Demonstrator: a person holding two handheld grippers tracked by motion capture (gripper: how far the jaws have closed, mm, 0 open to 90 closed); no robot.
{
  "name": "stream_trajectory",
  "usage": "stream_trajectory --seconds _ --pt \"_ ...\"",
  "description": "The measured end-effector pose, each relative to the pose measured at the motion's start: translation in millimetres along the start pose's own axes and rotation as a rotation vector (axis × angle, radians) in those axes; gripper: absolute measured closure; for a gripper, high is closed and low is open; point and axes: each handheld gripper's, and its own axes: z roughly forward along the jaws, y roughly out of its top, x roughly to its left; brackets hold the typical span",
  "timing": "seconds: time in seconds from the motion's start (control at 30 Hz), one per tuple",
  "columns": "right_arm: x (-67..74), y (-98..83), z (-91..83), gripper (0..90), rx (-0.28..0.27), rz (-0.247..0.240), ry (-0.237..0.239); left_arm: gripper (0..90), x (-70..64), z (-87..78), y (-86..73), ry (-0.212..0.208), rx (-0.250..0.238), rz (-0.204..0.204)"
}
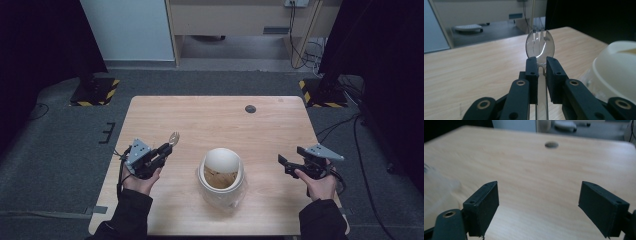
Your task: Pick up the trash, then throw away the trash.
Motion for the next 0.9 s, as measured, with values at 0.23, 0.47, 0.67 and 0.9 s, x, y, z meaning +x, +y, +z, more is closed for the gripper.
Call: stream_trajectory --seconds 0.23,0.47,0.67,0.9 --pt "12.0 29.0 -19.5 20.2 -0.18 0.05 0.087 80.3 -17.1 -10.3 19.7 -0.056 -0.091 0.023" --pt "28.7 50.1 -32.5 21.5 -0.273 0.053 0.167 80.4 -35.6 -20.9 36.9 -0.104 -0.167 0.061" --pt "47.1 68.3 -44.3 21.5 -0.339 0.044 0.242 80.4 -49.2 -28.5 50.6 -0.144 -0.215 0.09" --pt "68.8 82.4 -53.4 26.0 -0.374 0.05 0.326 80.4 -63.3 -30.6 53.5 -0.17 -0.234 0.133"
